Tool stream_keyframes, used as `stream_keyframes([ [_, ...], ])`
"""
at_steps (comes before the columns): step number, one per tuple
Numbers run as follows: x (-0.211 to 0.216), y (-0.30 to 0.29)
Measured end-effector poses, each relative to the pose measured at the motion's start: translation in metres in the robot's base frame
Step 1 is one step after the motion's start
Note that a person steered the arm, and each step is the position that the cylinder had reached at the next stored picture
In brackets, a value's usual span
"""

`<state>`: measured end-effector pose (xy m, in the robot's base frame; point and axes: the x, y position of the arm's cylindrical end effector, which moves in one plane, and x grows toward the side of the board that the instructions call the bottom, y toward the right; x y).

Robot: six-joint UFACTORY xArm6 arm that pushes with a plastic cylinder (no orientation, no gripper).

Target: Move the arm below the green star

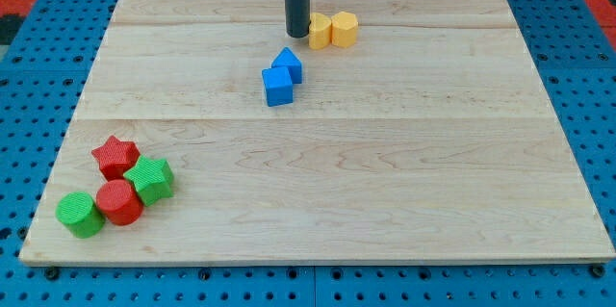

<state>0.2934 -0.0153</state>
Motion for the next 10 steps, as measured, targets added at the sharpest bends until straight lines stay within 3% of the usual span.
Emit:
stream_keyframes([
  [3,0.003,0.113],
  [4,0.013,0.083],
  [5,0.073,0.073],
  [7,0.257,-0.014],
  [8,0.325,-0.080],
  [10,0.297,-0.139],
])
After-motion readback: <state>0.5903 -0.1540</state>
